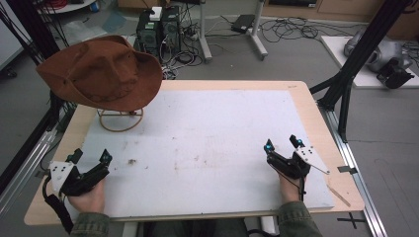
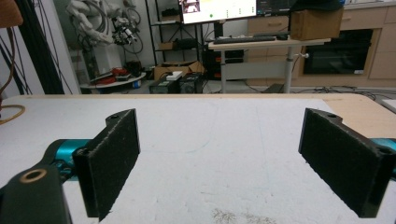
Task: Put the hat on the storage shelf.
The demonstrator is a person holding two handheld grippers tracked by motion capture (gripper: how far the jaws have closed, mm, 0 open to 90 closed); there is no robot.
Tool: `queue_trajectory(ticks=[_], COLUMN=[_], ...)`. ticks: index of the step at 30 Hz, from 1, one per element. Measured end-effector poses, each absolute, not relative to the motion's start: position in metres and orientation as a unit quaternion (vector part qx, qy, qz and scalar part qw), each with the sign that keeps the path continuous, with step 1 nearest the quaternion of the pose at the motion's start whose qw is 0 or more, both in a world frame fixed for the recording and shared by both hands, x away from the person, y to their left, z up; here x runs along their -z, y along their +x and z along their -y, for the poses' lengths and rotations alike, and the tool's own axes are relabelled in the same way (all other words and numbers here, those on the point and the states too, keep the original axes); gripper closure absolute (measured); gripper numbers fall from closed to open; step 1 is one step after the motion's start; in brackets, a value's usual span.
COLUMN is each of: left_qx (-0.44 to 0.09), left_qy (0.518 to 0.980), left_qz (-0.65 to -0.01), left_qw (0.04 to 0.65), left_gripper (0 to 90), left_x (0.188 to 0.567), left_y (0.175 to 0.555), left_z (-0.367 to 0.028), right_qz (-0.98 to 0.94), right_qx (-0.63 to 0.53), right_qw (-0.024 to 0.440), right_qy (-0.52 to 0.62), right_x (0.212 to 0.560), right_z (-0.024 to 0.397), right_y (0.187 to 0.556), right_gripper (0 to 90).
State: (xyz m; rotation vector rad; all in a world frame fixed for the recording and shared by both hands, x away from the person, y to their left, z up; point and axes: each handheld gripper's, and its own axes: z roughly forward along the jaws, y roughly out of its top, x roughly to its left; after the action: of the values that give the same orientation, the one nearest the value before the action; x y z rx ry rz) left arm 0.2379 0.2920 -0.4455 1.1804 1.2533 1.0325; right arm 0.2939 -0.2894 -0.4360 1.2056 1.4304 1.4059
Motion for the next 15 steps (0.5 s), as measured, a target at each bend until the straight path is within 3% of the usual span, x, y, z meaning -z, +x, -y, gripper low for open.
queue_trajectory(ticks=[15], left_qx=[-0.435], left_qy=[0.497], left_qz=[-0.525], left_qw=[0.536], left_gripper=[11.2], left_x=[0.4451], left_y=[0.2373], left_z=[-0.2921], right_qz=[-0.567], right_qx=[-0.556], right_qw=[0.387], right_qy=[0.468], right_x=[0.4368], right_z=[0.2875], right_y=[0.2937], right_gripper=[11.9])
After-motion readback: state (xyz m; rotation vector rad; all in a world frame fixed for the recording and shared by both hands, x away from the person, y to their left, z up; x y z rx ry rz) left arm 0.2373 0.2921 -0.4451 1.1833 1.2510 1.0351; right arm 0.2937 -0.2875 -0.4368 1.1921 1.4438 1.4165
